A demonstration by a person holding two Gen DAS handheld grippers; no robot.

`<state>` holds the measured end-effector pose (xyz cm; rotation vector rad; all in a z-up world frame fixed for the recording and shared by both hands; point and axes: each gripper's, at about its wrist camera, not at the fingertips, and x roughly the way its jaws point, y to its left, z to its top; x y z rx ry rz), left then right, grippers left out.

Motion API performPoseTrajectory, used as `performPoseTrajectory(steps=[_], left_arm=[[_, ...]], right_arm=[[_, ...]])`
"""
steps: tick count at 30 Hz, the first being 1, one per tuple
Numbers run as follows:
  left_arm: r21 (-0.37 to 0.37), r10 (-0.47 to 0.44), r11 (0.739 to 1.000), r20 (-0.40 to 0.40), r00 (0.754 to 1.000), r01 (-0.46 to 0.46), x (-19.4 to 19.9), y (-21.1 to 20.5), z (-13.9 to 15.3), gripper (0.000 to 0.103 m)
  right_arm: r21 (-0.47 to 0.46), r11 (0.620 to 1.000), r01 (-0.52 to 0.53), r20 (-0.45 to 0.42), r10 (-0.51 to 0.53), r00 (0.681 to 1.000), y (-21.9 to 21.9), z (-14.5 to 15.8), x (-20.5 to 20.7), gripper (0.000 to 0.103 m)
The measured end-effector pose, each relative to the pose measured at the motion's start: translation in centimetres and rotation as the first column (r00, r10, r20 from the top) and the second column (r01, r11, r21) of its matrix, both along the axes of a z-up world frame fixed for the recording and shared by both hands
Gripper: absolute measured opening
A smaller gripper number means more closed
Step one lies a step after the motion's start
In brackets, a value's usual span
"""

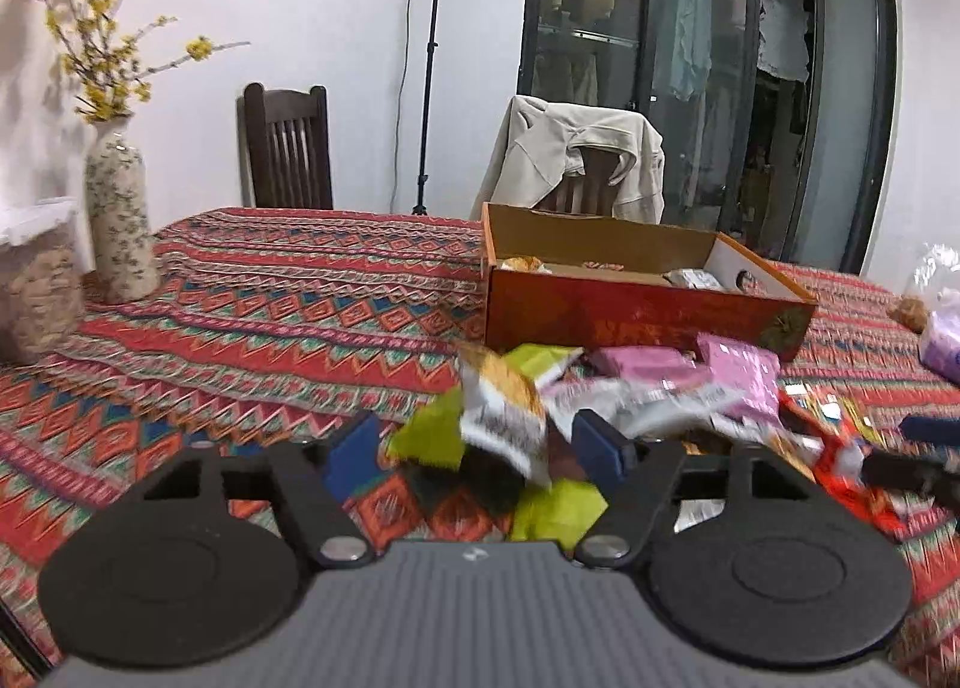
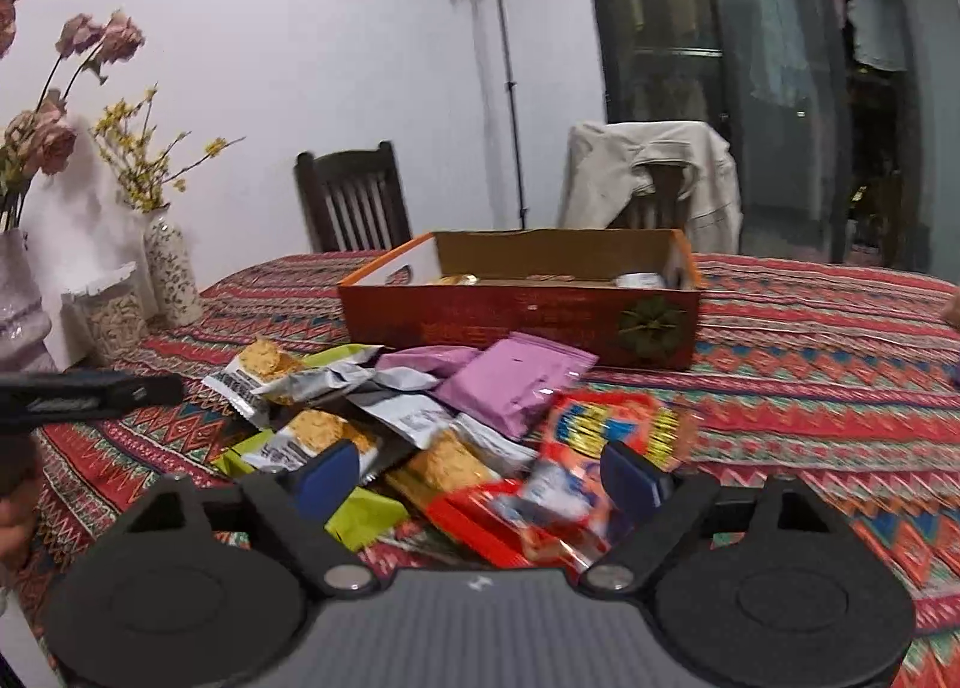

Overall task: Organize snacks
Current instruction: 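Grasp a white cracker packet with each gripper from the pile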

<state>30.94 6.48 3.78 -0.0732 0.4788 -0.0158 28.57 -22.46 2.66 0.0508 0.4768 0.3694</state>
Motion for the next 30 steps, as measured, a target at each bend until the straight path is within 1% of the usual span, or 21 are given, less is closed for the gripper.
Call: performPoseTrajectory(steps=[2,3,4,5,6,7,8,10,13,14,17,19,20,21,22,23,24,26,28,30], left_arm=[[-0.018,0.003,1.000,-0.015,1.000,-0.004,1.9,0.3,-0.4,0.067],[-0.026,0.008,1.000,-0.026,1.000,-0.008,2.7,0.4,-0.6,0.065],[-0.039,0.010,0.999,-0.035,0.999,-0.012,3.4,0.6,-0.8,0.063],[-0.054,0.009,0.998,-0.041,0.999,-0.011,4.0,0.7,-1.0,0.059],[-0.069,0.004,0.998,-0.049,0.999,-0.007,4.6,0.8,-1.2,0.057],[-0.079,-0.004,0.997,-0.053,0.999,0.000,5.0,0.9,-1.3,0.052],[-0.085,-0.016,0.996,-0.053,0.998,0.011,5.2,1.0,-1.5,0.043],[-0.086,-0.054,0.995,-0.055,0.997,0.050,5.4,0.9,-1.9,0.027],[-0.075,-0.060,0.996,-0.039,0.997,0.057,5.0,0.8,-2.2,0.025],[-0.076,-0.062,0.995,-0.033,0.998,0.059,4.8,0.9,-2.2,0.024],[-0.089,-0.062,0.994,-0.023,0.998,0.060,3.9,1.2,-1.8,0.022],[-0.081,-0.050,0.995,-0.009,0.999,0.049,2.8,1.6,-1.3,0.022],[-0.077,-0.041,0.996,-0.004,0.999,0.041,2.3,1.7,-1.0,0.022],[-0.076,-0.032,0.997,0.001,0.999,0.032,1.8,1.9,-0.7,0.022],[-0.076,-0.025,0.997,0.007,1.000,0.025,1.2,2.1,-0.4,0.022],[-0.077,-0.021,0.997,0.012,1.000,0.021,0.6,2.2,-0.1,0.022],[-0.079,-0.015,0.997,0.015,1.000,0.017,-0.1,2.4,0.1,0.022],[-0.080,-0.008,0.997,0.015,1.000,0.009,-1.2,2.6,0.4,0.022],[-0.079,0.002,0.997,0.013,1.000,-0.001,-2.2,2.7,0.6,0.022],[-0.082,0.008,0.997,0.008,1.000,-0.007,-3.0,2.6,0.8,0.022]], right_arm=[[0.009,0.999,-0.034,-0.014,0.034,0.999,1.1,-0.3,1.3,0.081],[0.025,0.998,-0.052,-0.030,0.053,0.998,1.6,-0.7,2.1,0.081],[0.047,0.997,-0.069,-0.054,0.072,0.996,2.1,-1.1,3.1,0.081],[0.062,0.995,-0.075,-0.078,0.080,0.994,2.4,-1.5,3.7,0.077],[0.069,0.995,-0.066,-0.121,0.074,0.990,2.8,-2.1,4.7,0.074],[0.058,0.997,-0.053,-0.145,0.061,0.988,3.0,-2.4,5.2,0.071],[0.028,0.999,-0.037,-0.160,0.041,0.986,3.3,-2.7,5.6,0.068],[-0.019,1.000,-0.023,-0.165,0.020,0.986,3.3,-2.9,5.7,0.068],[-0.037,0.999,-0.001,-0.188,-0.006,0.982,2.6,-3.0,5.8,0.068],[-0.026,1.000,0.015,-0.196,-0.020,0.980,2.3,-2.9,6.0,0.069],[0.047,0.999,0.023,-0.212,-0.012,0.977,2.1,-2.9,6.9,0.078],[0.015,0.999,0.033,-0.196,-0.030,0.980,2.5,-3.3,7.4,0.078],[-0.015,0.999,0.031,-0.184,-0.033,0.982,3.1,-3.4,7.6,0.075],[-0.054,0.998,0.026,-0.170,-0.035,0.985,3.7,-3.6,7.8,0.066],[-0.095,0.995,0.028,-0.160,-0.043,0.986,4.2,-3.8,7.9,0.062],[-0.139,0.990,0.022,-0.149,-0.043,0.988,4.7,-4.0,7.8,0.052],[-0.175,0.985,0.008,-0.149,-0.035,0.988,5.0,-4.1,7.7,0.046],[-0.170,0.985,-0.013,-0.160,-0.014,0.987,4.9,-4.1,7.3,0.044],[-0.167,0.986,-0.026,-0.152,0.001,0.988,4.5,-3.8,6.7,0.042],[-0.124,0.992,-0.016,-0.141,-0.002,0.990,3.5,-3.4,5.8,0.042]])
